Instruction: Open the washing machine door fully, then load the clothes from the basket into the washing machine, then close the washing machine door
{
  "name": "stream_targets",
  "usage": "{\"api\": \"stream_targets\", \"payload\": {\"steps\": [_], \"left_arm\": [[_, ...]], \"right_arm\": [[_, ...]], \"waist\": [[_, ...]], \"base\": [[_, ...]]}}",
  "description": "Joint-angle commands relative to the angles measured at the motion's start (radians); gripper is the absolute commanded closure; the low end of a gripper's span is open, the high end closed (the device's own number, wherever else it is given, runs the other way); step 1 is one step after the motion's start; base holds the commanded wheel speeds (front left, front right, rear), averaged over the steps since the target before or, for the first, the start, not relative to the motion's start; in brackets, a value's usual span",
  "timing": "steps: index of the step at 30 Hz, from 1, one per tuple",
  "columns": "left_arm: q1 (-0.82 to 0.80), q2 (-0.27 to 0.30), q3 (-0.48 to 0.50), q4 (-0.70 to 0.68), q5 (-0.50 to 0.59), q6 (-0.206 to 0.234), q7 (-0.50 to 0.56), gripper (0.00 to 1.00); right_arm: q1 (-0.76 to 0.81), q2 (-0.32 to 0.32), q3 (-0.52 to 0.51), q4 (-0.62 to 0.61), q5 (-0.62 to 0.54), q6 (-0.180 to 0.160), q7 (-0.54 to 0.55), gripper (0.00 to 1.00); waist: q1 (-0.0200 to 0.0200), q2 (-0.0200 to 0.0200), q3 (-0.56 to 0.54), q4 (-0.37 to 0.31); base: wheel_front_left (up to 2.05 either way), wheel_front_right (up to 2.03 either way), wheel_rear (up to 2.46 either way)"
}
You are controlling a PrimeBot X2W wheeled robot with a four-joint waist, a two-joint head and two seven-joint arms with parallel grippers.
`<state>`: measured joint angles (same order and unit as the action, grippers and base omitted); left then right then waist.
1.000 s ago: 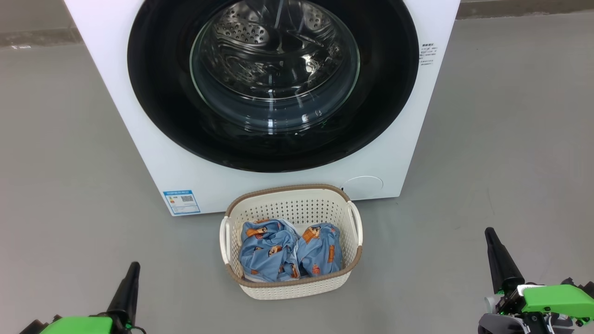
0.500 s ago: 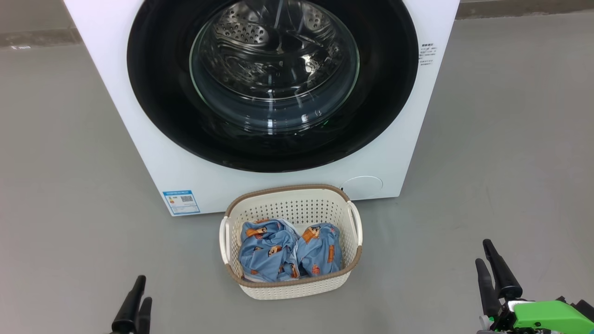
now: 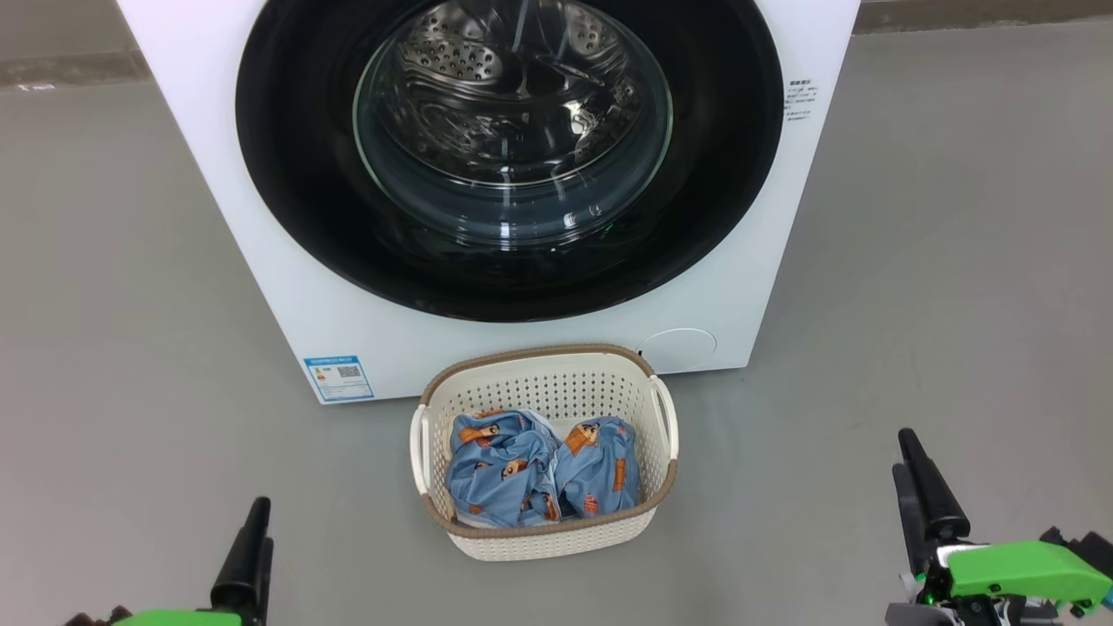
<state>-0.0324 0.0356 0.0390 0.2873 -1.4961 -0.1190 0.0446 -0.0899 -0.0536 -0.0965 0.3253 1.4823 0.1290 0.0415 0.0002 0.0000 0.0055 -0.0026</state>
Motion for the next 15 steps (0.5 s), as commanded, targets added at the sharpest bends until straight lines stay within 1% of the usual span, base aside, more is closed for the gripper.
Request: {"api": "stream_targets", "payload": {"steps": [1, 14, 15], "left_arm": [[-0.051, 0.023, 0.004, -0.034, 0.034, -0.005, -0.014, 0.0], [-0.065, 0.043, -0.015, -0.041, 0.217, -0.006, -0.052, 0.0], [-0.066, 0.046, -0.018, -0.044, 0.248, -0.006, -0.058, 0.0]], "right_arm": [[-0.059, -0.016, 0.013, -0.031, -0.035, 0.001, -0.013, 0.0], [-0.078, -0.028, 0.04, -0.039, -0.186, 0.001, -0.051, 0.0], [-0.081, -0.03, 0.044, -0.039, -0.209, 0.001, -0.057, 0.0]], "waist": [[-0.0001, 0.0, 0.0, 0.0], [-0.0002, 0.0, 0.0, 0.001], [-0.0002, 0.0, 0.0, 0.001]], "base": [[0.0, 0.0, 0.0], [0.0, 0.0, 0.0], [0.0, 0.0, 0.0]]}}
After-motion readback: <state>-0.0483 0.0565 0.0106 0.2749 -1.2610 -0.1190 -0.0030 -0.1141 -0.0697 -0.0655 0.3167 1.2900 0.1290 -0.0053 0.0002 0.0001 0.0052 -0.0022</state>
